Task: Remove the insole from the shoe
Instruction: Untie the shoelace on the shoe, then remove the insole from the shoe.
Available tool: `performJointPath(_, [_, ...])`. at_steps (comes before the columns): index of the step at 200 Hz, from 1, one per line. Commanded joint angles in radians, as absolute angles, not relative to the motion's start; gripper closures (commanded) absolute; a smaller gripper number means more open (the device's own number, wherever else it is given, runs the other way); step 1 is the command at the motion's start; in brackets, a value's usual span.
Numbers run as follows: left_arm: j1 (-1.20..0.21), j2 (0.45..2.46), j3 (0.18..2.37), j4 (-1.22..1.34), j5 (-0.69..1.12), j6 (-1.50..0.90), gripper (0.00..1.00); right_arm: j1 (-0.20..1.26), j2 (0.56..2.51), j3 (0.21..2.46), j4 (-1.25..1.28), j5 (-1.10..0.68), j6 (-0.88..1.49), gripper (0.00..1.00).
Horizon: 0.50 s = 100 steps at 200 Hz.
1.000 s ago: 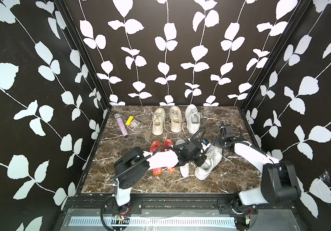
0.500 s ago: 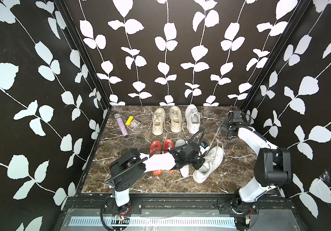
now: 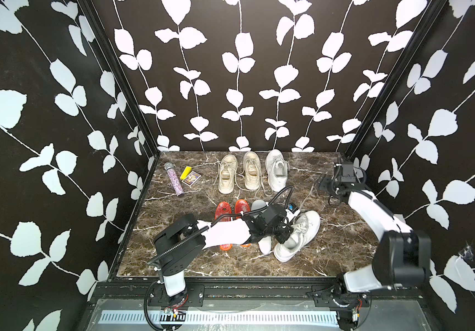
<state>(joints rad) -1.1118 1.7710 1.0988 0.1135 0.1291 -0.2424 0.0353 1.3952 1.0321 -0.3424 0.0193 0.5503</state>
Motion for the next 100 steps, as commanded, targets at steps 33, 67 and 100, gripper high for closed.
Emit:
performJointPath(33, [-1.037,1.825,1.223,0.21,0.062,-0.382,1.0,0.136,1.131,0.852,-0.451,-0.174,0.514,0.24])
performJointPath(67, [-1.014,1.869,1.274,0.196,-0.012,-0.443,1.0,0.252,1.096,0.774,-0.487,-0.164,0.532,0.29])
performJointPath(100, [-1.014,1.901,1.321,0.171,-0.034,-0.464,1.0,0.325,1.12,0.748,-0.469,-0.138,0.537,0.37])
